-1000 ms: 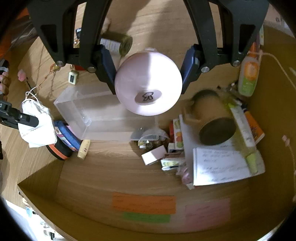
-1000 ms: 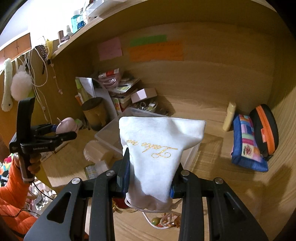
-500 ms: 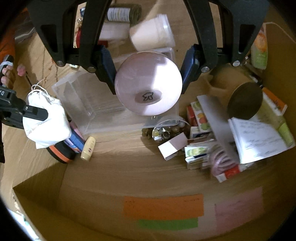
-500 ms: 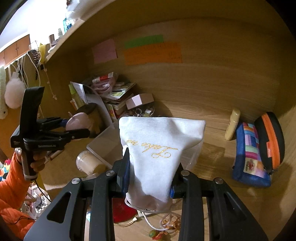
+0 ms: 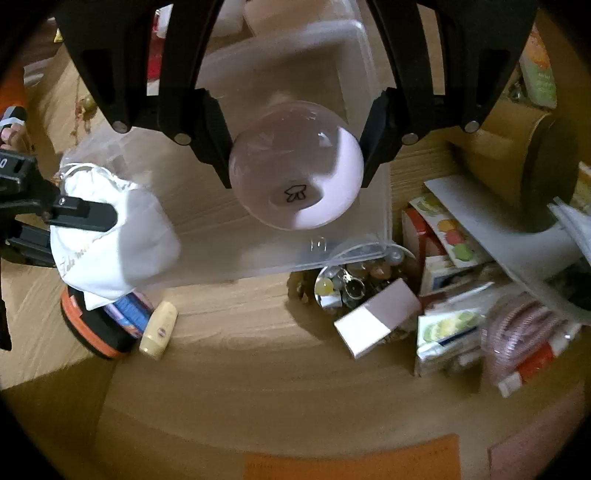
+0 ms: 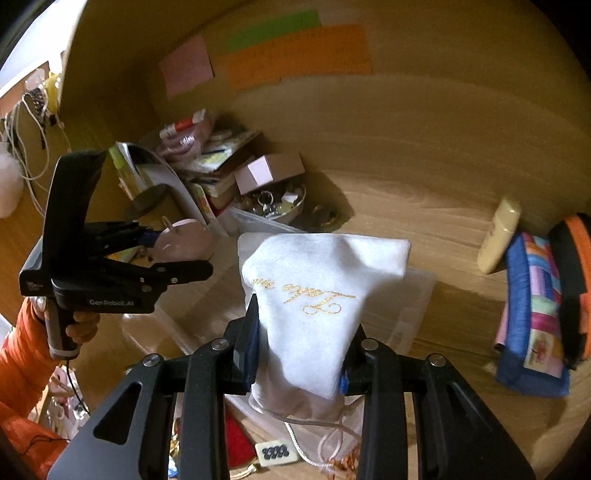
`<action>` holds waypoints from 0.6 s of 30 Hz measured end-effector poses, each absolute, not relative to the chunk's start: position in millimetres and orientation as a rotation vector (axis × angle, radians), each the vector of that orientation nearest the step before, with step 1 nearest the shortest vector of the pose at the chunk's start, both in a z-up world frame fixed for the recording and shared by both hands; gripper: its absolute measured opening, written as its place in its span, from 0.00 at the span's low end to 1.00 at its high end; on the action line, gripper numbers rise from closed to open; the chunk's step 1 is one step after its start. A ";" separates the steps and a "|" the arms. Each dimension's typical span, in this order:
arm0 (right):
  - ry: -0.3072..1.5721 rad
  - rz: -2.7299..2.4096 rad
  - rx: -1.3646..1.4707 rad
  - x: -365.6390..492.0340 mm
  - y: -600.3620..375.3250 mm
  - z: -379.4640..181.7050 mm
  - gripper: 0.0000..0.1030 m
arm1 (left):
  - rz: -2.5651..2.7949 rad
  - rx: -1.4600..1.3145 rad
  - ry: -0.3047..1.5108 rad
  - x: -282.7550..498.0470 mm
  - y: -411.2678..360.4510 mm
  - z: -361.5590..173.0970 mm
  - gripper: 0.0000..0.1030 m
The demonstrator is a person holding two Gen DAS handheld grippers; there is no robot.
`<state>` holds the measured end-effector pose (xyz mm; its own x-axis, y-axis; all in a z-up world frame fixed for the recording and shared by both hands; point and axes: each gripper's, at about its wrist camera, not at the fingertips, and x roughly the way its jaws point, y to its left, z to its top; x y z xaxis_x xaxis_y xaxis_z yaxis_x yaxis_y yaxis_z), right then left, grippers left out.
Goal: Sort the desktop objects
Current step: 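Carry the pink ball and white pouch over the clear plastic box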
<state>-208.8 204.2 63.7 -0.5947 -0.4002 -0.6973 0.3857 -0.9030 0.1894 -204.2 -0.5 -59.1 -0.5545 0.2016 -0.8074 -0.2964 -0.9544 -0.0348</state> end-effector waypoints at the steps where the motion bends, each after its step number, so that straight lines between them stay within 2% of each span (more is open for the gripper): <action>1: -0.022 -2.459 1.098 -213.1 202.0 60.3 0.28 | 2.532 -1.307 0.155 -207.0 0.4 -61.5 0.61; 10: 0.072 -2.405 1.184 -236.3 182.3 40.1 0.28 | 2.428 -1.401 0.181 -230.0 11.3 -86.3 0.61; 18: 0.166 -2.363 1.273 -250.7 171.0 34.4 0.28 | 2.398 -1.439 0.320 -234.5 29.4 -95.9 0.61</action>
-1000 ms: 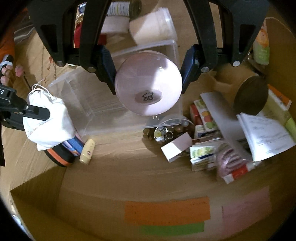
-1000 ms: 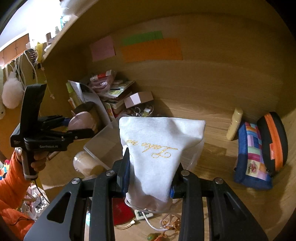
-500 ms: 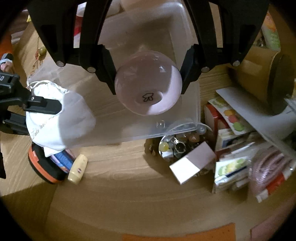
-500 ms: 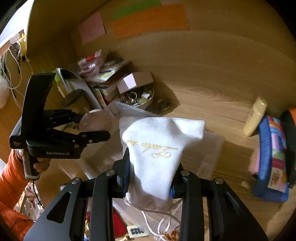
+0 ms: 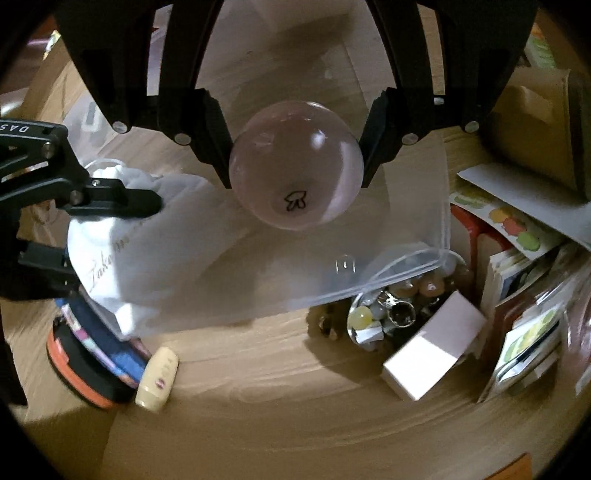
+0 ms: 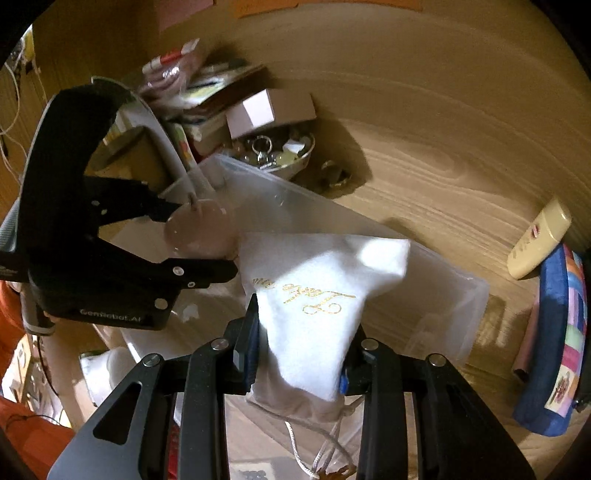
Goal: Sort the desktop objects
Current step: 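Carry the pink ball and white pouch over the clear plastic box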
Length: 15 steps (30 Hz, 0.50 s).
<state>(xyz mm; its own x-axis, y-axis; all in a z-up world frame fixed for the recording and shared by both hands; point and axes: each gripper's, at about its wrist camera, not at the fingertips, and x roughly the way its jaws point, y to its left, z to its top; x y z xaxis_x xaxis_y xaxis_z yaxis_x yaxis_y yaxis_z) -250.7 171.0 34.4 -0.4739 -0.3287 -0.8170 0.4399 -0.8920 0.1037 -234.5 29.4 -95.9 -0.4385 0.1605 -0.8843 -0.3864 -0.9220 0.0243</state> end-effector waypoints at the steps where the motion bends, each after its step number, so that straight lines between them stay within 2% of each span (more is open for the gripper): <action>1: 0.171 -2.360 1.279 -251.4 170.6 32.8 0.28 | 2.396 -1.443 0.336 -234.4 31.0 -97.0 0.61; 9: 0.224 -2.356 1.343 -251.6 167.1 21.8 0.30 | 2.371 -1.466 0.454 -233.4 40.1 -104.4 0.61; 15: 0.286 -2.391 1.338 -245.6 163.1 21.8 0.32 | 2.374 -1.458 0.450 -234.7 39.0 -102.7 0.61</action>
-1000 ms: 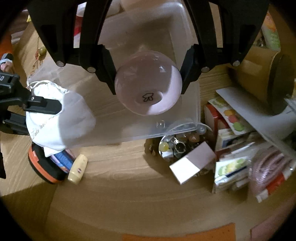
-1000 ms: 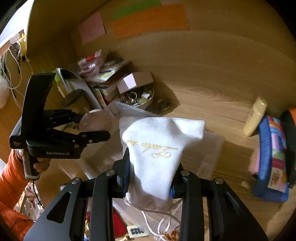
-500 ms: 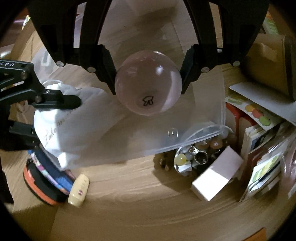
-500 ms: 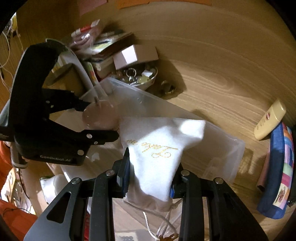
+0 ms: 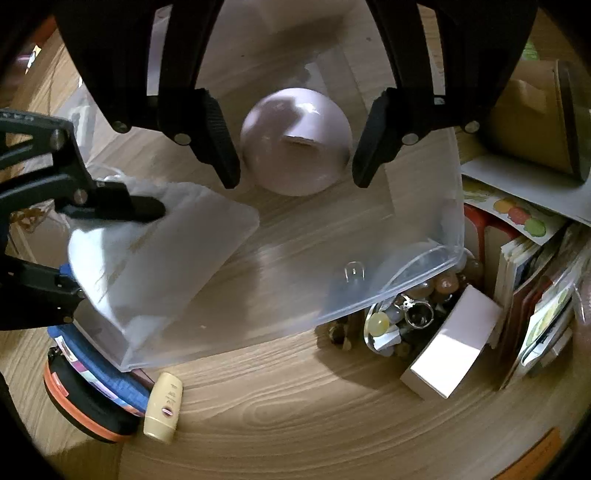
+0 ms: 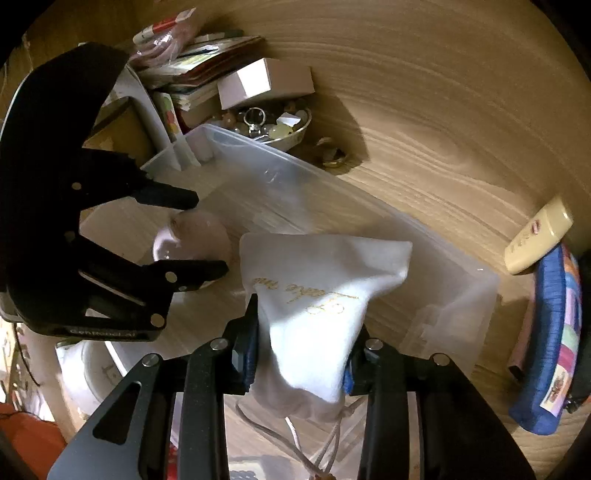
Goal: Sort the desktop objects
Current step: 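Carry the pink ball and white pouch over the clear plastic box, then open both grippers to drop the ball and pouch into the box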
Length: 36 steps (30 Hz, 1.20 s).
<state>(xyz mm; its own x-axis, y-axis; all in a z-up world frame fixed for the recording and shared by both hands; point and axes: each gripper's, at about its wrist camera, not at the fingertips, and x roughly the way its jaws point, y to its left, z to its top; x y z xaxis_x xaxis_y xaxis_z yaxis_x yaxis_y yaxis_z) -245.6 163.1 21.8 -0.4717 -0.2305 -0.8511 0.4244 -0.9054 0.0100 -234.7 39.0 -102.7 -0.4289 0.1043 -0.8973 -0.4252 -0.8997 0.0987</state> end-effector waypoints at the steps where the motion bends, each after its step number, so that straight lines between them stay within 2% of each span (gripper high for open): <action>1: 0.288 -2.391 1.335 -244.5 162.6 22.5 0.33 | 2.381 -1.452 0.460 -234.2 39.7 -101.7 0.61; 4: 0.301 -2.412 1.312 -238.6 161.4 28.4 0.35 | 2.395 -1.427 0.480 -230.6 41.8 -99.4 0.61; 10: 0.326 -2.483 1.225 -220.1 162.3 49.4 0.50 | 2.418 -1.396 0.471 -221.1 40.1 -90.2 0.64; 13: 0.338 -2.519 1.179 -211.5 161.8 61.9 0.54 | 2.451 -1.366 0.456 -214.9 36.9 -80.1 0.71; 17: 0.349 -2.558 1.125 -200.6 161.0 74.9 0.65 | 2.490 -1.319 0.438 -201.6 29.0 -62.1 0.74; 20: 0.359 -2.585 1.087 -189.7 161.7 84.5 0.66 | 2.519 -1.292 0.421 -192.9 23.6 -50.2 0.84; 22: 0.352 -2.596 1.068 -183.0 162.6 90.4 0.66 | 2.541 -1.262 0.406 -184.4 18.8 -41.0 0.87; 26: 0.327 -2.634 1.026 -167.7 169.0 100.7 0.80 | 2.580 -1.218 0.386 -166.9 6.1 -25.8 0.90; 36: 0.275 -2.715 0.920 -123.7 192.2 117.4 0.80 | 2.658 -1.175 0.322 -128.3 -25.7 -11.9 0.92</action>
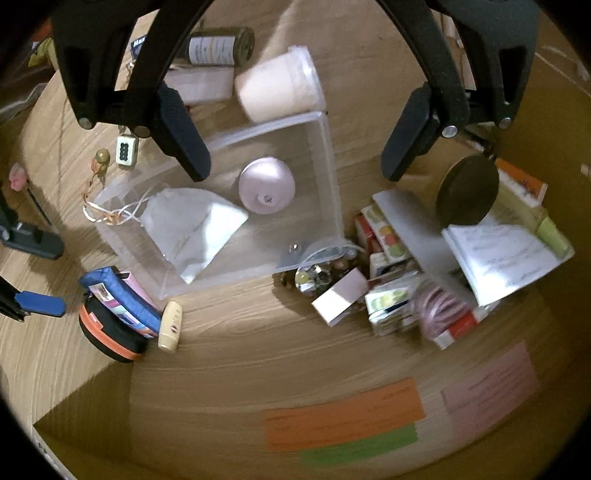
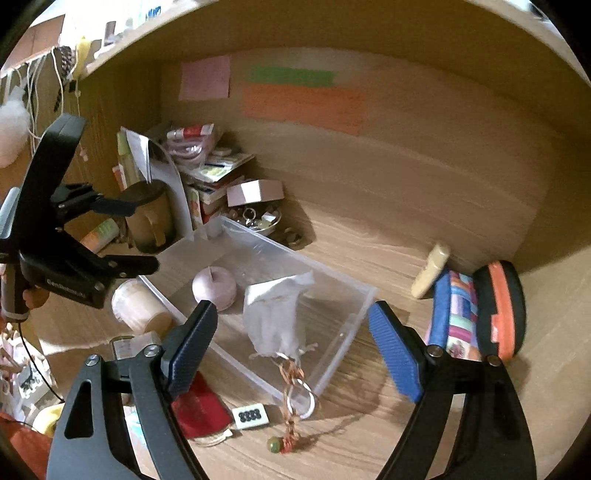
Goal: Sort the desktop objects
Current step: 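Open both grippers to drop the ball and pouch into the box, then grasp the white plastic tub with the left gripper while the right gripper grasps the wooden bead charm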
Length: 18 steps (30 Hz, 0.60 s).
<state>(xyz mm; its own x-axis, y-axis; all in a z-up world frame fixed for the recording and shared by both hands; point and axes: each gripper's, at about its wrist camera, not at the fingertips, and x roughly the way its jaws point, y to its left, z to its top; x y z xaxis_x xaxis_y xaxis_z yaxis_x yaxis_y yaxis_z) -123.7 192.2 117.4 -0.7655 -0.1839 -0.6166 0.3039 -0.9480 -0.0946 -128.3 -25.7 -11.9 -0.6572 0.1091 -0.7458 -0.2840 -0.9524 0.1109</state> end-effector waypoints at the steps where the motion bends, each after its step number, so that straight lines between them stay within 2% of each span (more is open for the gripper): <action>1: 0.269 -2.723 0.913 -119.3 195.1 117.8 0.80 | 2.660 -1.179 0.314 -126.7 -27.5 -12.8 0.92; 8: 0.203 -2.745 0.937 -100.1 211.0 108.5 0.80 | 2.671 -1.223 0.236 -112.9 -47.7 -24.7 0.92; 18: 0.134 -2.729 1.078 -93.5 221.1 66.8 0.80 | 2.596 -1.306 0.135 -102.9 -52.6 -57.1 0.92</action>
<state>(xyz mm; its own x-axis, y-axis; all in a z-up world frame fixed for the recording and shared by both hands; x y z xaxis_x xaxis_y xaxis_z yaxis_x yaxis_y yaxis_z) -93.5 221.1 66.8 -0.7127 -0.1552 -0.6841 0.2217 -0.9751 -0.0098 -102.9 -52.6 -57.1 -0.5757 0.1645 -0.8009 -0.2467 -0.9689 -0.0216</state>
